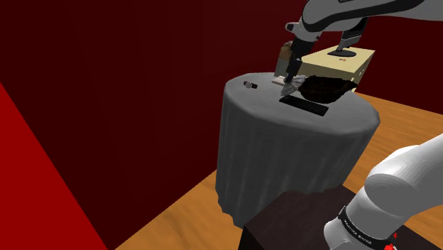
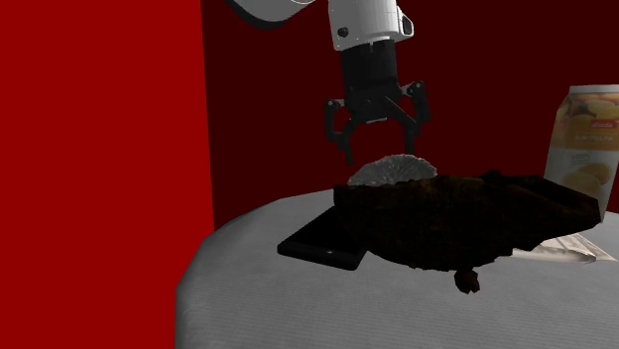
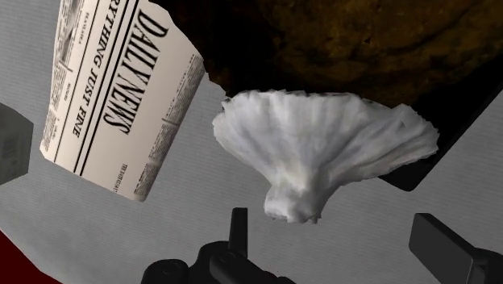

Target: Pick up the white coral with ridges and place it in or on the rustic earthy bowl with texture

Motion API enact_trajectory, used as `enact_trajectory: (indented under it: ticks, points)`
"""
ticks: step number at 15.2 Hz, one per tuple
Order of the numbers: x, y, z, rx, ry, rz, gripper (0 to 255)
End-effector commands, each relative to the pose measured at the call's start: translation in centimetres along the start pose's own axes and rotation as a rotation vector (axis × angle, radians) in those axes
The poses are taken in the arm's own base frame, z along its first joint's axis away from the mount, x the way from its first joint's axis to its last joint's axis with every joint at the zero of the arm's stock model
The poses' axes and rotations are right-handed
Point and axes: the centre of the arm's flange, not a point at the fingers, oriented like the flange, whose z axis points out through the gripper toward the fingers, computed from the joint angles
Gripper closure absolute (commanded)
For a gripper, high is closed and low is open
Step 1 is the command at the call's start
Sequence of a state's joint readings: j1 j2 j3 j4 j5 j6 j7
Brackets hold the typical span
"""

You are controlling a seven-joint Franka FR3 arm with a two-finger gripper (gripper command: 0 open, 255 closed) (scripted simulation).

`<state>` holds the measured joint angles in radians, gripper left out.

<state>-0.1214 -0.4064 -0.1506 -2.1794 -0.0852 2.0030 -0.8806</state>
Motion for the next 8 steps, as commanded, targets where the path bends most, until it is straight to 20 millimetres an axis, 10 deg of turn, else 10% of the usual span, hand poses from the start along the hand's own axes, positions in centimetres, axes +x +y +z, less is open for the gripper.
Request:
enact_trajectory:
  ticks: [1,5,6,8]
  points:
    - [0.01,0.02,0.08,0.000,0.000,0.000,0]
    - [0.01,0.02,0.07,0.000,0.000,0.000,0]
    - [0.01,0.02,0.07,0.000,0.000,0.000,255]
    - [0.02,0.02,0.07,0.000,0.000,0.000,255]
